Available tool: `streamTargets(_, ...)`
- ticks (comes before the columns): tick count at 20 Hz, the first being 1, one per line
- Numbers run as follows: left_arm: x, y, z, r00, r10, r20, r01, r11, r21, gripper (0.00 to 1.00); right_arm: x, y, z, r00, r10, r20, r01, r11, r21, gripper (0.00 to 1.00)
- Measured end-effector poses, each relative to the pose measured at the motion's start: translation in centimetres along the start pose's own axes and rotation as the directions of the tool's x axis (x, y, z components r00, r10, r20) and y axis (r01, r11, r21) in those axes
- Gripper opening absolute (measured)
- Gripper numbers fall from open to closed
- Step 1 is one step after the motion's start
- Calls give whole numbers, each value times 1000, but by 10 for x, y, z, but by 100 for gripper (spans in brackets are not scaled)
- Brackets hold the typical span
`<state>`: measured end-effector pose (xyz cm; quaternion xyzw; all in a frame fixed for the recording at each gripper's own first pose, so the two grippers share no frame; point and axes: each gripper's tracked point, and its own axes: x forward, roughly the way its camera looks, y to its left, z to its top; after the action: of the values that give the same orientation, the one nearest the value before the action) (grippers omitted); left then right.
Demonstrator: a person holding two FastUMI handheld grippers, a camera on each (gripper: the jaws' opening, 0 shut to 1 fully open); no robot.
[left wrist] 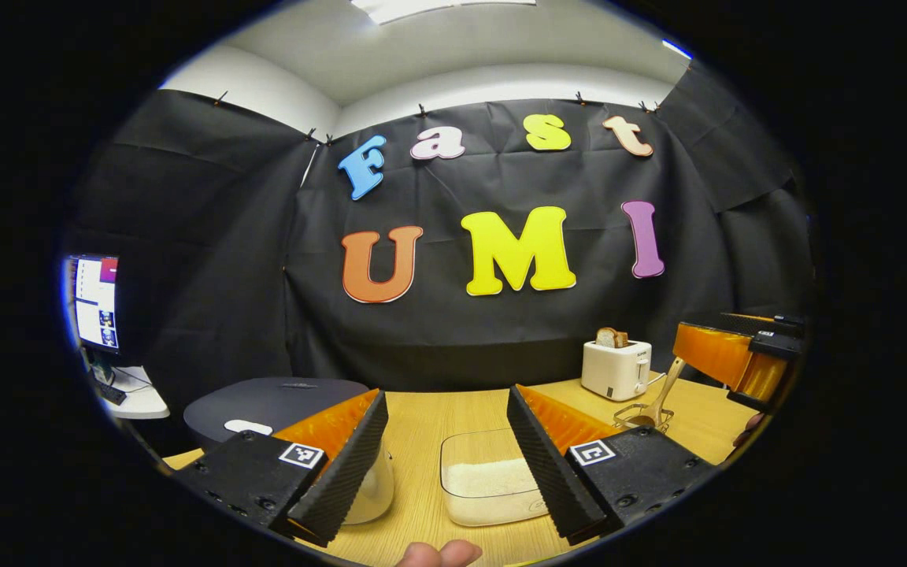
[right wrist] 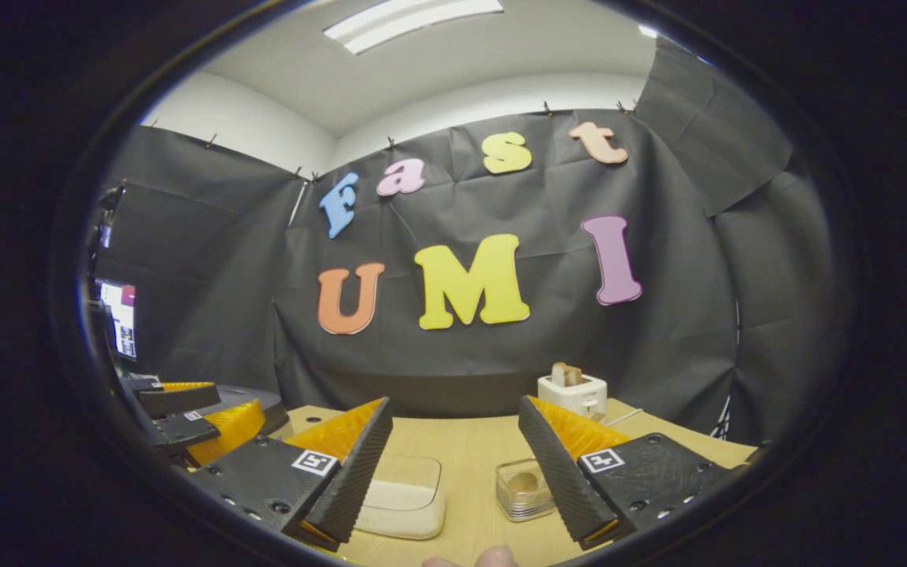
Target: Close the left gripper, press the button to open the rice cooker; take a wooden spoon from the chopstick holder with the right hand, scoop a spoonful of rice and pour it into the rice cooker, then put the wooden spoon back into the chopstick holder.
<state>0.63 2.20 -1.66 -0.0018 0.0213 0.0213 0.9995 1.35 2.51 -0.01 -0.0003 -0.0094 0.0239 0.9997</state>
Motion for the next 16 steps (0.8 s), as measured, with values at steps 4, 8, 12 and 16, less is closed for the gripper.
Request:
streamTargets(4, 2, 0, -4, 1000, 2, -8, -2, 1000, -2, 97, 2, -1, -4, 1000, 2, 2, -2, 1000, -17, 96)
streamTargets(8, 5, 7, -10, 999, 18, -29, -18, 1000, -2, 97, 1, -8, -8, 1000, -11, -7, 11, 1000, -12, 96)
streamTargets(12, 5, 2, -9, 1000, 23, -21, -24, 999, -29, 97, 2, -22, -11, 999, -33, -14, 33, 999, -17, 92)
streamTargets(16, 7, 1, -14, 999, 19, -27, -19, 1000, -17, 97, 2, -34, -15, 998, -50, -34, 49, 998, -30, 95)
